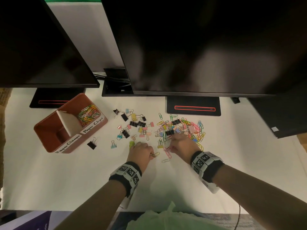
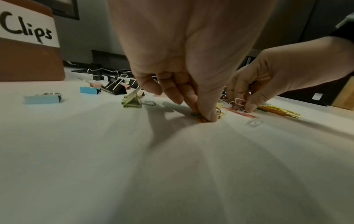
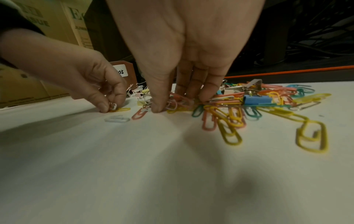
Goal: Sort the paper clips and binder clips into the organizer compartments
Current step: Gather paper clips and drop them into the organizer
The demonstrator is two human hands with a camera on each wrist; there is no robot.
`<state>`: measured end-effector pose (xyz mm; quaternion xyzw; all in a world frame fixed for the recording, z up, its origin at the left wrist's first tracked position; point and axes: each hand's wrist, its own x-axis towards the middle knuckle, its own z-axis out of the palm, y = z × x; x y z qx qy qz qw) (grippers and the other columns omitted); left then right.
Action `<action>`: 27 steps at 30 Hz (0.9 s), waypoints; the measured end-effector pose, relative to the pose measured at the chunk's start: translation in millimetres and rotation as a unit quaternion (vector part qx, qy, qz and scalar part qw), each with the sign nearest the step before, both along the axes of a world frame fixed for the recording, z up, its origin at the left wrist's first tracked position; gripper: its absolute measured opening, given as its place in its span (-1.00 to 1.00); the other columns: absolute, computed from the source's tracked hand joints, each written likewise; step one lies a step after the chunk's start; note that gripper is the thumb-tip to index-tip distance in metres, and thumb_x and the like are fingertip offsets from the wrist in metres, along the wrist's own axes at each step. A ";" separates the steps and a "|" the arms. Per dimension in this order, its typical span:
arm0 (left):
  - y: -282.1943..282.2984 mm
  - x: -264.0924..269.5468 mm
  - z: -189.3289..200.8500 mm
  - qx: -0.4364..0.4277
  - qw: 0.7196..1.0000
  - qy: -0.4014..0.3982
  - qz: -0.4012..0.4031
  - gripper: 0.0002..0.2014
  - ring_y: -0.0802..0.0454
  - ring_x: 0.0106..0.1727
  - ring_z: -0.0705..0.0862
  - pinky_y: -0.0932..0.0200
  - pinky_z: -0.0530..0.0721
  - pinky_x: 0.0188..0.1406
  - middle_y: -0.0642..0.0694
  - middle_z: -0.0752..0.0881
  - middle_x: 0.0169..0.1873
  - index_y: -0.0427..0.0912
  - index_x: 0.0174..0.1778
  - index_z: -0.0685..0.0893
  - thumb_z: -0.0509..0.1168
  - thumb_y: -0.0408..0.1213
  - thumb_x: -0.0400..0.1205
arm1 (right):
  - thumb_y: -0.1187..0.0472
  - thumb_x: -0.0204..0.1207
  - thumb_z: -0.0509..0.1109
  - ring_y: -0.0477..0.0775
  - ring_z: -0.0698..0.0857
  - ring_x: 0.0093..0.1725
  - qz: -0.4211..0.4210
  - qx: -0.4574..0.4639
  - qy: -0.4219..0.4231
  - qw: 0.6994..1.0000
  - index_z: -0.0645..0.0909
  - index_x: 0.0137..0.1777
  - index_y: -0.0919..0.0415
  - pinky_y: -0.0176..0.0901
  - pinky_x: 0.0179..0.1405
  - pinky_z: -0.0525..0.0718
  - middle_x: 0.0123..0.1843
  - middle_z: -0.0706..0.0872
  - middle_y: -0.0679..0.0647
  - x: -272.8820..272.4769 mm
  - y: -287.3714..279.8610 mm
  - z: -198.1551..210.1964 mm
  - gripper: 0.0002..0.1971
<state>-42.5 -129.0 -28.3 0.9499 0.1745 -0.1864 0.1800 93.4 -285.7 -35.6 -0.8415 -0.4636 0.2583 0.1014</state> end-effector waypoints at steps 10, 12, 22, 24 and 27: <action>-0.7 7.8 4.3 -0.050 0.998 0.027 -0.011 -0.83 -0.06 0.13 0.58 0.07 0.56 0.14 -0.11 0.66 0.04 -0.17 0.10 0.60 0.24 -0.25 0.63 | 0.17 0.53 0.33 0.07 0.64 -0.07 0.016 -0.016 0.027 0.999 0.61 0.03 0.12 0.02 -0.03 0.71 -0.04 0.70 0.04 0.9 6.4 7.7 -0.88; -0.6 9.7 5.6 -0.065 0.997 0.029 0.009 -0.81 -0.07 0.12 0.60 0.07 0.59 0.14 -0.14 0.66 0.06 -0.20 0.13 0.58 0.26 -0.27 0.62 | 0.16 0.54 0.32 0.09 0.65 -0.05 0.013 -0.030 0.033 0.999 0.62 0.01 0.12 0.03 -0.02 0.72 -0.04 0.71 0.05 1.0 8.9 7.2 -0.88; -0.2 17.8 -0.1 -0.056 0.996 0.066 -0.031 -0.74 -0.12 0.17 0.58 0.12 0.54 0.19 -0.20 0.53 0.19 -0.30 0.21 0.56 0.25 -0.42 0.60 | 0.14 0.56 0.32 0.11 0.62 0.03 -0.001 -0.094 0.038 0.995 0.65 0.03 0.21 -0.09 0.09 0.65 0.04 0.66 0.14 -2.0 21.2 15.2 -0.82; 0.2 15.9 0.0 -0.047 0.995 0.066 -0.053 -0.76 -0.13 0.17 0.56 0.10 0.54 0.16 -0.21 0.57 0.15 -0.28 0.20 0.55 0.23 -0.40 0.61 | 0.15 0.57 0.29 0.09 0.62 0.02 -0.004 -0.089 0.034 0.995 0.65 0.01 0.20 -0.11 0.07 0.65 0.03 0.67 0.12 -3.9 21.0 15.6 -0.83; 0.1 10.8 -1.8 -0.040 0.995 0.055 -0.069 -0.79 -0.14 0.16 0.55 0.09 0.54 0.11 -0.23 0.61 0.10 -0.27 0.18 0.50 0.19 -0.39 0.64 | 0.18 0.58 0.24 0.08 0.63 -0.05 -0.008 -0.092 0.033 0.995 0.64 -0.03 0.20 -0.11 0.01 0.66 -0.03 0.68 0.11 -7.6 19.7 16.4 -0.83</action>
